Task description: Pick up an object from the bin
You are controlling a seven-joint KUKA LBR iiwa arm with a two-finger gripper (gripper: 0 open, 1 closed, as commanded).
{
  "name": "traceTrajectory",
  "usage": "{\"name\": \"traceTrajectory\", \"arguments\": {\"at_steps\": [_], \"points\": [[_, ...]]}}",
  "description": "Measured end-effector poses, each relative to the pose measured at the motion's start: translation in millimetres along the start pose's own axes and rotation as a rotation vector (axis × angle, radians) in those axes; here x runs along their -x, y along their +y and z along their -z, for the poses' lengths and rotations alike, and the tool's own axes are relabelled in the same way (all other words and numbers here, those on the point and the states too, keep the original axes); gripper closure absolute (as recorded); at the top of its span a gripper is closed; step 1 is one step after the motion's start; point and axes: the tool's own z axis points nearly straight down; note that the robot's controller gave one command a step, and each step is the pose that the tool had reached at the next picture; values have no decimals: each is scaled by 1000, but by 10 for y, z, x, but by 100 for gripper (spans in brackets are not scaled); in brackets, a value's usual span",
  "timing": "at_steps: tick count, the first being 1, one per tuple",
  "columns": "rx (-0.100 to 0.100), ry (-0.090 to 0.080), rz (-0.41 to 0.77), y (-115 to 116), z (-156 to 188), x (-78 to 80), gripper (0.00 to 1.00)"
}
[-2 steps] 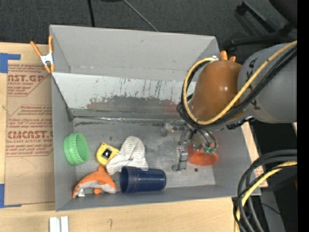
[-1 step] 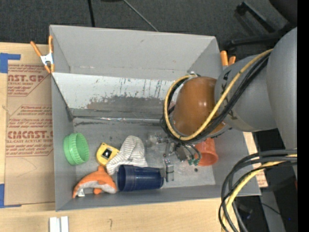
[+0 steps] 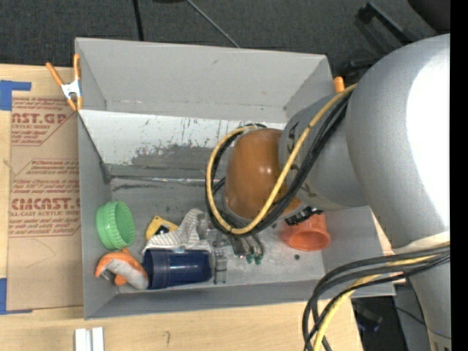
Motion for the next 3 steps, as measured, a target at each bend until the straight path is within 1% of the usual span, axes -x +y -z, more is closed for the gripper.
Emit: {"name": "traceTrajectory", "arguments": {"at_steps": [1, 2, 3], "points": [[0, 0, 0, 0, 0, 0, 100], [4, -15, 8, 15, 1190, -23, 100], [3, -15, 7, 13, 1189, -23, 0]]}}
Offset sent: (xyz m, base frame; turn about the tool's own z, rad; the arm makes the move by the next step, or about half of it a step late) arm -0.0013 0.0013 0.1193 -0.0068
